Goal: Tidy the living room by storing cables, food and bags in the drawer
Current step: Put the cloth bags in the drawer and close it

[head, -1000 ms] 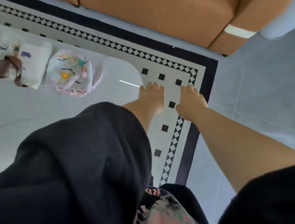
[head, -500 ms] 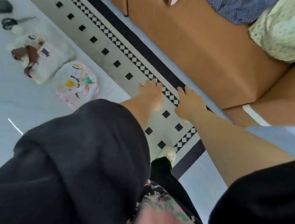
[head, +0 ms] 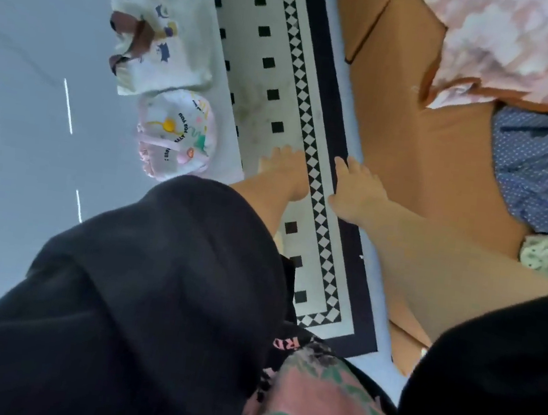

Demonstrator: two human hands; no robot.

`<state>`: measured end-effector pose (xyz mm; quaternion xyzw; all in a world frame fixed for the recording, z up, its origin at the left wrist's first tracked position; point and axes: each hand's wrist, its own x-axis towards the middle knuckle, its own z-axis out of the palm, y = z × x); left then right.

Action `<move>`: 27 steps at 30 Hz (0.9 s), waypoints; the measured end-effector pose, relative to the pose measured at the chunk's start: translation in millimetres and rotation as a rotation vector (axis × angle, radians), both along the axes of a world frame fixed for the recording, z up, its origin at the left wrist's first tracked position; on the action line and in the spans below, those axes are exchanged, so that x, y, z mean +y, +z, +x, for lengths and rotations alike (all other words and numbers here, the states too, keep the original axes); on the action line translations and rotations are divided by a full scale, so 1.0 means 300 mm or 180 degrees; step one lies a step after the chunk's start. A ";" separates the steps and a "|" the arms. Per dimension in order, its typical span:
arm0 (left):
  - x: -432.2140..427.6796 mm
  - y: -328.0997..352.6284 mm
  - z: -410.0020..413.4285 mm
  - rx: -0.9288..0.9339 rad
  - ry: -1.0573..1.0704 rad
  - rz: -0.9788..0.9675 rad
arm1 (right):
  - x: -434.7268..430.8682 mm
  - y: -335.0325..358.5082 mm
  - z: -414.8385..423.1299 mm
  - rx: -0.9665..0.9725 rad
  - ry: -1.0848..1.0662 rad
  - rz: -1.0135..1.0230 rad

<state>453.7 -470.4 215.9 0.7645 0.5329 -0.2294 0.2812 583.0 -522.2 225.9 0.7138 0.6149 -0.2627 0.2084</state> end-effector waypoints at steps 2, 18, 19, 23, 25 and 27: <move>0.095 -0.015 0.034 0.0042 0.0116 -0.0026 | 0.123 -0.005 0.037 0.0010 0.0141 -0.0028; 0.590 -0.028 0.122 0.0252 0.1983 -0.0497 | 0.890 -0.023 0.192 0.0134 0.1899 -0.0199; 0.616 -0.027 0.147 0.0182 0.2190 -0.0545 | 0.933 -0.026 0.193 0.0151 0.2080 -0.0179; 0.750 -0.019 0.249 -0.0004 0.2794 -0.0553 | 1.146 -0.016 0.212 0.0198 0.2665 -0.0149; 0.808 -0.021 0.259 0.0025 0.2869 -0.0491 | 1.244 -0.025 0.210 0.0114 0.2949 -0.0194; 0.861 -0.024 0.240 0.0037 0.2957 -0.0420 | 1.322 -0.036 0.189 0.0040 0.3177 -0.0290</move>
